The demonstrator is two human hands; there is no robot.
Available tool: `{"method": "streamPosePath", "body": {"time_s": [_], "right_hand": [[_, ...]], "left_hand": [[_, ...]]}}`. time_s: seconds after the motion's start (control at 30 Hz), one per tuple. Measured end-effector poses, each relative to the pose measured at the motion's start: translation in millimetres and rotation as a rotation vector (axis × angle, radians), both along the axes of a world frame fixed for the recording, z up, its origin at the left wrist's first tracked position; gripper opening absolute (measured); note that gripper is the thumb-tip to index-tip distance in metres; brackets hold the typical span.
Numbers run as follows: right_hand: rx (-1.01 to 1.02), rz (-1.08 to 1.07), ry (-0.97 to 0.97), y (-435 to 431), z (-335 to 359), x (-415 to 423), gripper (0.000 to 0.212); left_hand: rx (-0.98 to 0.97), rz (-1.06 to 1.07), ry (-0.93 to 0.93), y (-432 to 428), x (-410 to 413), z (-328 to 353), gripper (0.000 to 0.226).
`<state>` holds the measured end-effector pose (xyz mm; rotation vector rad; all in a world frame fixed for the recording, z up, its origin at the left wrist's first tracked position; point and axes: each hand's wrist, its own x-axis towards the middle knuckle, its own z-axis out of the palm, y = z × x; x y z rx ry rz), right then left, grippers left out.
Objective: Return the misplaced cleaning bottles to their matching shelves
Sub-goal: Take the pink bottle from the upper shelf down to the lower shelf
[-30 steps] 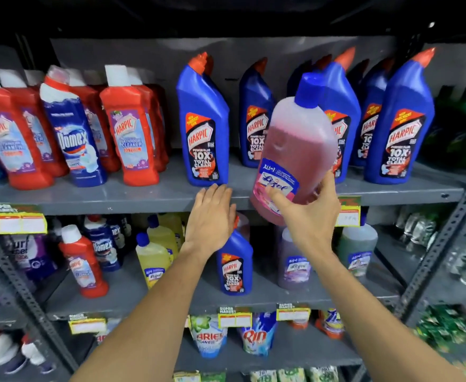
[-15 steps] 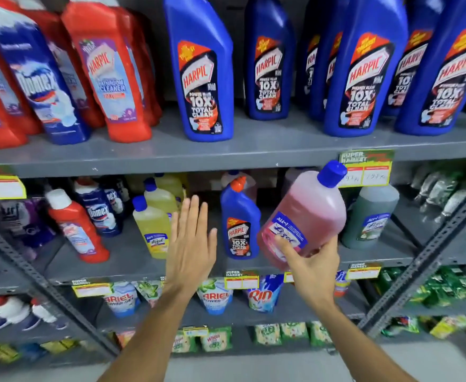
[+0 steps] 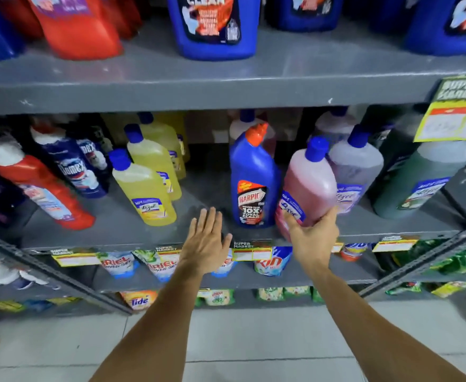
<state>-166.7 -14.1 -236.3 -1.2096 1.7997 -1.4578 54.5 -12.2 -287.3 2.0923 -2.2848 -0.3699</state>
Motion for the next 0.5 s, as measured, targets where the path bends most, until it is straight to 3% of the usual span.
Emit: {"method": "streamPosePath", "body": {"time_s": [0.13,0.27,0.5], "right_hand": [[-0.009,0.008,0.018,-11.5,-2.9,3.5,0.068],[0.024,0.061,0.022,-15.5,-2.1,3.2,0.069],[0.151,0.135,0.033,-9.0,-16.6,-4.5,0.065]], "left_hand": [[0.037,0.018,-0.003,-4.7,4.5,-16.6,0.070],[0.003,0.015,-0.001,-2.3,7.8,-26.7,0.091],[-0.023,0.012,0.011,-2.9,8.8,-30.1,0.089]]}}
